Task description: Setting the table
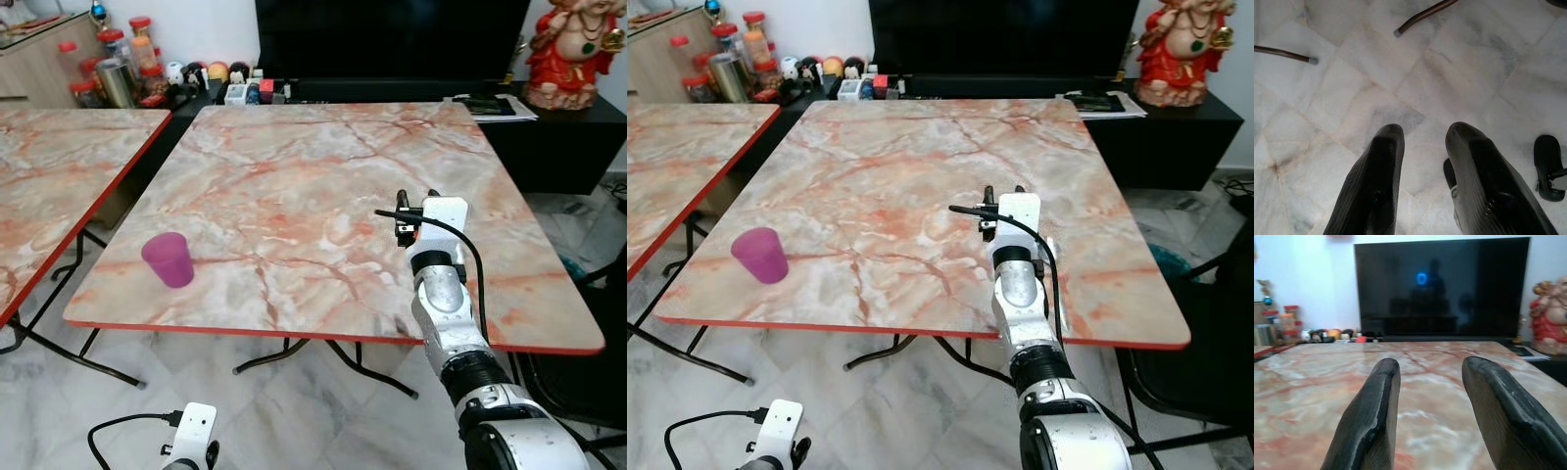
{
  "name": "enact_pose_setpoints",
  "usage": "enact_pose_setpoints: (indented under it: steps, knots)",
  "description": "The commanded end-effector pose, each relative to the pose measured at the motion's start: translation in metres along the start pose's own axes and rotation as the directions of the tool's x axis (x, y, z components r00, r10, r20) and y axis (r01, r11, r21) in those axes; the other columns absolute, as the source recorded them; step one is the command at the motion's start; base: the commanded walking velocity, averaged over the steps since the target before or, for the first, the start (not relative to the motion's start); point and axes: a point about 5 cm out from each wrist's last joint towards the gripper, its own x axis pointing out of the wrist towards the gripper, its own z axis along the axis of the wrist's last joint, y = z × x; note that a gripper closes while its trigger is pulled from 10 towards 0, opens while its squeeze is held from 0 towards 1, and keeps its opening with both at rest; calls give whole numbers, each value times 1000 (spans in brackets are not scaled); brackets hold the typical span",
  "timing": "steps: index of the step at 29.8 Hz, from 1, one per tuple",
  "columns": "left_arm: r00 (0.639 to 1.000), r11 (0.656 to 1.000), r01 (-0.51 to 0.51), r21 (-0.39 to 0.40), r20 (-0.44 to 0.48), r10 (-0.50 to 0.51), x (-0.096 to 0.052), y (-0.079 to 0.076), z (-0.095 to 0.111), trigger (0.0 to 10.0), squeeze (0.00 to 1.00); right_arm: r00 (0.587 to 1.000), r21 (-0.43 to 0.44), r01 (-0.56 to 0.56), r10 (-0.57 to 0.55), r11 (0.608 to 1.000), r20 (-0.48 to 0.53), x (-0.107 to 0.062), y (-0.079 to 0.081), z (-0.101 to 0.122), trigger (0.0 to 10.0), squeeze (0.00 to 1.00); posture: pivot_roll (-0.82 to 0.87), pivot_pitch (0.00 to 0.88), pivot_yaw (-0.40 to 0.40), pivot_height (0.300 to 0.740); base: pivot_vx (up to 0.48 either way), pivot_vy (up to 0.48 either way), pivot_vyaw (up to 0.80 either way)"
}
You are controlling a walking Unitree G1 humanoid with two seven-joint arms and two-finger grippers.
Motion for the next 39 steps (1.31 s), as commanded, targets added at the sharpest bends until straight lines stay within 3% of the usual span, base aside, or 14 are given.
enact_pose_setpoints:
  steps: [1, 21, 28, 34, 39]
  knots:
    - [1000, 1000, -5, -11, -12, 5, 0, 0, -1, 10000, 0, 1000, 2, -5, 5, 1000, 11, -2, 2, 1, 10000, 0, -45, 0, 23, 736, 315, 0, 0]
    - [1000, 1000, 7, 7, -2, -7, -1, 2, -2, 10000, 0, 1000, 19, 19, -19, 1000, -1, -10, 6, -3, 10000, 0, -45, 0, 27, 736, 259, 0, 0]
    - [1000, 1000, 15, 14, -5, -15, -2, 2, -5, 10000, 0, 998, 4, 51, -50, 999, -34, -34, 4, -14, 10000, 0, -49, 0, 30, 736, 0, 0, 0]
    - [1000, 999, 22, 23, -16, -22, -3, 3, -9, 10000, 0, 993, -87, 96, -102, 992, -61, -59, -11, -17, 10000, 0, -56, 0, 38, 736, 0, 0, 0]
    - [1000, 999, 24, 28, -15, -23, -3, 6, -8, 10000, 0, 977, -134, 164, -180, 977, -117, -67, -26, -18, 10000, 0, -69, 0, 57, 736, 0, 0, 0]
